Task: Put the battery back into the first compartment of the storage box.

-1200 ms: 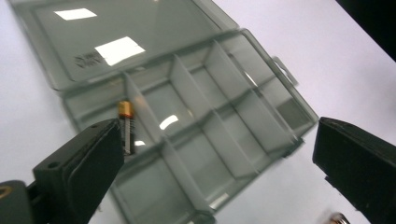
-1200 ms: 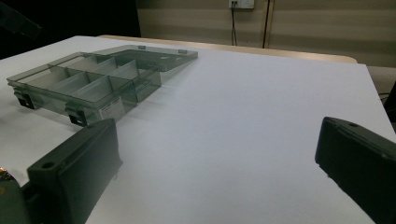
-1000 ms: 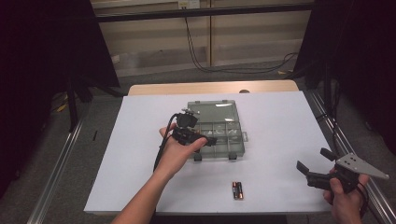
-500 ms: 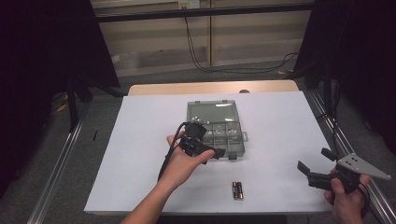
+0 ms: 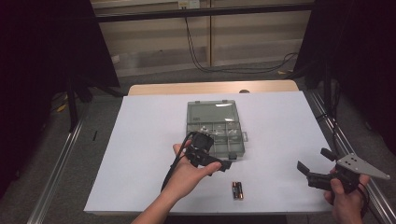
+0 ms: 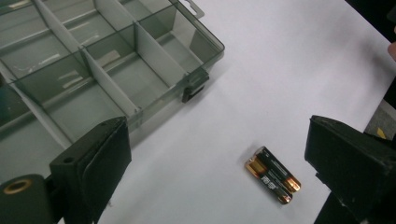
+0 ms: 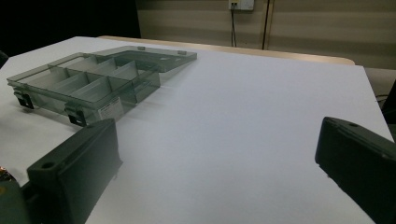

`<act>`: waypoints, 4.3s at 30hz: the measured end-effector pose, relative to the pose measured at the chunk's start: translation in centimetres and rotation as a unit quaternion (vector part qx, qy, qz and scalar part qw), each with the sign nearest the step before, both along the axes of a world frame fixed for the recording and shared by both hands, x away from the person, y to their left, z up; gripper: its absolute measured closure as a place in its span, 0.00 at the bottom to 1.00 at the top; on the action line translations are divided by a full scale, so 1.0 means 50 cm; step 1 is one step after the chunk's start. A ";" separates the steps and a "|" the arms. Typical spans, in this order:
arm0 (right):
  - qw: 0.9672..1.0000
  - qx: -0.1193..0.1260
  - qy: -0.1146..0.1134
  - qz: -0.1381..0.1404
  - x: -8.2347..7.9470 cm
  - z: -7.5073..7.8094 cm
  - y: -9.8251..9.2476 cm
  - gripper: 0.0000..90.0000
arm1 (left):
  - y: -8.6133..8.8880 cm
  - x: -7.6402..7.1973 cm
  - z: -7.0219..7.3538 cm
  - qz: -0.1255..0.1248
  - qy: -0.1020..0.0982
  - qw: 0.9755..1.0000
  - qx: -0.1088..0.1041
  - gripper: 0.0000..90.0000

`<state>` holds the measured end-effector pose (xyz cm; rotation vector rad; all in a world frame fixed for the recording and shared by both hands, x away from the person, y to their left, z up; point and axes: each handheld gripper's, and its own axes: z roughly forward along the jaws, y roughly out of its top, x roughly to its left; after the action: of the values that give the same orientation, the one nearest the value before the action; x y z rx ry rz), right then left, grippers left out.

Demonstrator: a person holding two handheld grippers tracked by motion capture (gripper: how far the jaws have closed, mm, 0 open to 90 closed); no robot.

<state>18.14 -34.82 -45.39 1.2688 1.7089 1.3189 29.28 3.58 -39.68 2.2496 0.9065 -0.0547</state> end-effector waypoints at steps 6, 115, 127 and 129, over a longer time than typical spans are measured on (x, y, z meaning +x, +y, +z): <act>1.000 -0.001 -0.001 0.000 0.000 0.000 0.001 0.00 | -0.007 -0.014 -0.006 -0.008 0.002 1.000 0.004 0.09; 1.000 -0.009 0.013 -0.003 0.005 -0.010 0.002 0.00 | -0.066 -0.108 -0.125 -0.073 -0.003 0.995 0.072 0.86; 1.000 -0.008 0.013 -0.003 0.004 -0.009 0.002 0.00 | -0.047 -0.095 -0.117 -0.067 0.006 0.996 0.061 0.86; 1.000 -0.008 0.012 -0.003 0.004 -0.009 0.002 0.00 | -0.044 -0.092 -0.115 -0.063 0.002 0.997 0.054 0.86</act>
<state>18.33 -34.72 -45.83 1.2845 1.7267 1.2890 24.68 1.37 -45.41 2.4053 0.7863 -0.0693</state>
